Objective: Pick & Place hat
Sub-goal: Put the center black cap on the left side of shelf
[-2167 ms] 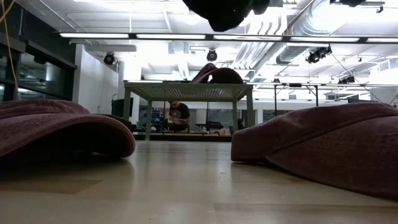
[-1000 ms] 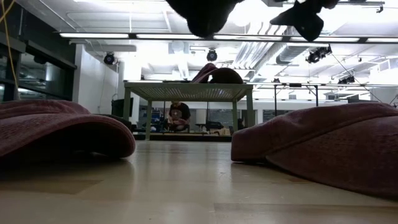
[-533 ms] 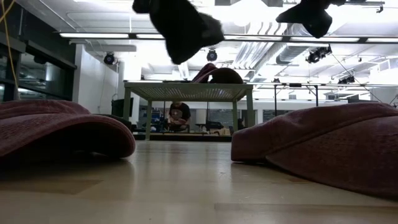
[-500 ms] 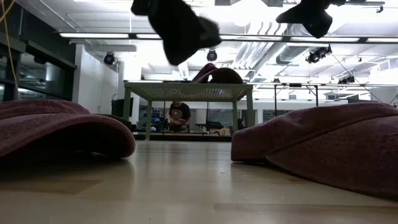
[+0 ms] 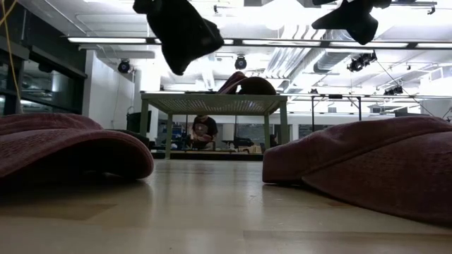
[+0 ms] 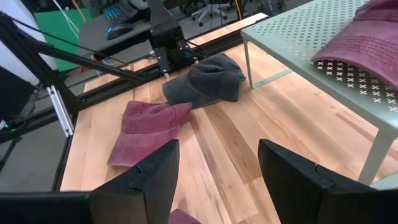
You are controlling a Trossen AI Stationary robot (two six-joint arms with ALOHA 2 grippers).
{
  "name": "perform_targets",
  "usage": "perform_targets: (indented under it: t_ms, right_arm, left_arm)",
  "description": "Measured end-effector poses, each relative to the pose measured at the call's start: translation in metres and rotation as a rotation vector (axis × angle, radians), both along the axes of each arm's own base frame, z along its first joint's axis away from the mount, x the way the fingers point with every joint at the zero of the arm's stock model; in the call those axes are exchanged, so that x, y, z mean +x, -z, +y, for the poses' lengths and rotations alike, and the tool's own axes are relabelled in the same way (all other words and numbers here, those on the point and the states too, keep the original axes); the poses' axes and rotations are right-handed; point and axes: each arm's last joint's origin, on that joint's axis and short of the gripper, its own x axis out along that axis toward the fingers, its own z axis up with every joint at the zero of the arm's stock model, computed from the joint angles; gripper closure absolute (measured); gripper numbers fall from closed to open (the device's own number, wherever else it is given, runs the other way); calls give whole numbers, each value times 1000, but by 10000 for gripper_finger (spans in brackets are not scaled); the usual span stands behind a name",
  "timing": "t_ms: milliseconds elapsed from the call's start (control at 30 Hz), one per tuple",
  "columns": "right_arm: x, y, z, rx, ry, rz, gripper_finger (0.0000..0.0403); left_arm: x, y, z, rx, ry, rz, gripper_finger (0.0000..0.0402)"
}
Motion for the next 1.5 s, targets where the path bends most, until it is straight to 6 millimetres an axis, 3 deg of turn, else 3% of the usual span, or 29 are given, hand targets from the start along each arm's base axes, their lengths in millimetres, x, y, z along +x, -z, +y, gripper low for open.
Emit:
perform_targets:
  t_ms: [167, 433, 700, 933, 1100, 1500]
  right_arm:
    - [0, 0, 0, 3, 16, -4, 192]
    - [0, -1, -1, 10, 47, -16, 192]
    - [0, -1, -2, 10, 66, -22, 192]
    - [0, -1, -2, 6, 64, -20, 192]
    - [0, -1, -2, -5, 60, -18, 192]
    - [0, 0, -2, -29, 39, -7, 192]
  left_arm:
    - [-11, 0, 5, -15, -8, 2, 389]
    - [-23, 23, 12, -68, -57, 82, 389]
    - [-26, 30, 13, -136, -36, 18, 389]
    - [-8, 56, 13, -143, -29, 128, 389]
    - [9, 75, 13, -64, -121, 183, 389]
    - [34, 92, 13, -75, -109, 158, 389]
